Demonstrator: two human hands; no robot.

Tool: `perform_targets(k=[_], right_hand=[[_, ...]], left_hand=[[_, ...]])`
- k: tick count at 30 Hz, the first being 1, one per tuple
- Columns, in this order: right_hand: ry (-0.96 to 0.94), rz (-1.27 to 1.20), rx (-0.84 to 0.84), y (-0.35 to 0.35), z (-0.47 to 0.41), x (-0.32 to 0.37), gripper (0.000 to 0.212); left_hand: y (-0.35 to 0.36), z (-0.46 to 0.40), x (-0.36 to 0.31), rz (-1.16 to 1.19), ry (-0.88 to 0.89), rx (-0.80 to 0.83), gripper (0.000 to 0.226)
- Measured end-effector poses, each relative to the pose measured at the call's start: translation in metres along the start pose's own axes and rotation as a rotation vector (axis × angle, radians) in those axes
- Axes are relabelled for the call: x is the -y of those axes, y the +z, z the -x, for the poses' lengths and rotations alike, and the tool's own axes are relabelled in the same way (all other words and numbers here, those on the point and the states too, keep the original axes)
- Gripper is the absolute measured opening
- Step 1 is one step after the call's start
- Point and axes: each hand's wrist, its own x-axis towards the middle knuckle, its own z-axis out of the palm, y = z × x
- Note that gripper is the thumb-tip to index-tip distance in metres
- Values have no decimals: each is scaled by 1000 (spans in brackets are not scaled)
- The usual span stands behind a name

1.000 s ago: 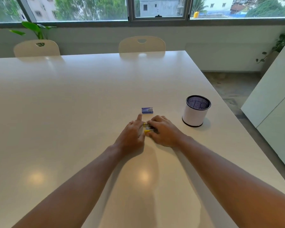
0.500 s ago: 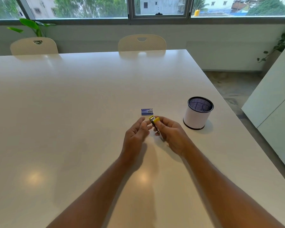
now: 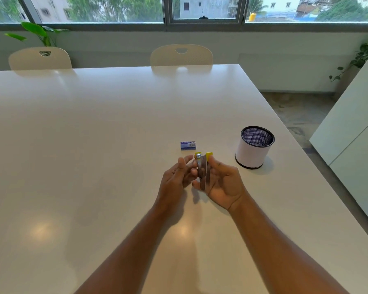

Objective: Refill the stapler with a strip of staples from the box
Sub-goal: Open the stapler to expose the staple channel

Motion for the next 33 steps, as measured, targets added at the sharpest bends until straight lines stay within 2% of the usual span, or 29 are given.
perform_targets(k=[3,6,11,16,25,33], right_hand=[[-25,12,-26,1,0,-1,29],[-3,7,-10,2,-1,-1,34],[-27,30,-10,2,-2,-2,30],[-57,92,-20,4,-1,-2,27],[-85,141,3,4,-2,-4,35],[-98,193,-5,4,-2,-4,31]], left_hand=[[-2,-2,1,8,-18,-20,69],[-2,-2,1,-21,-4,-8,60],[2,-2,-2,3,5,-3,49],[2,-1,-3,-10,12,22,56],[4,1,-4,55,4,23,53],[6,2,-5,39,10,-10,56]])
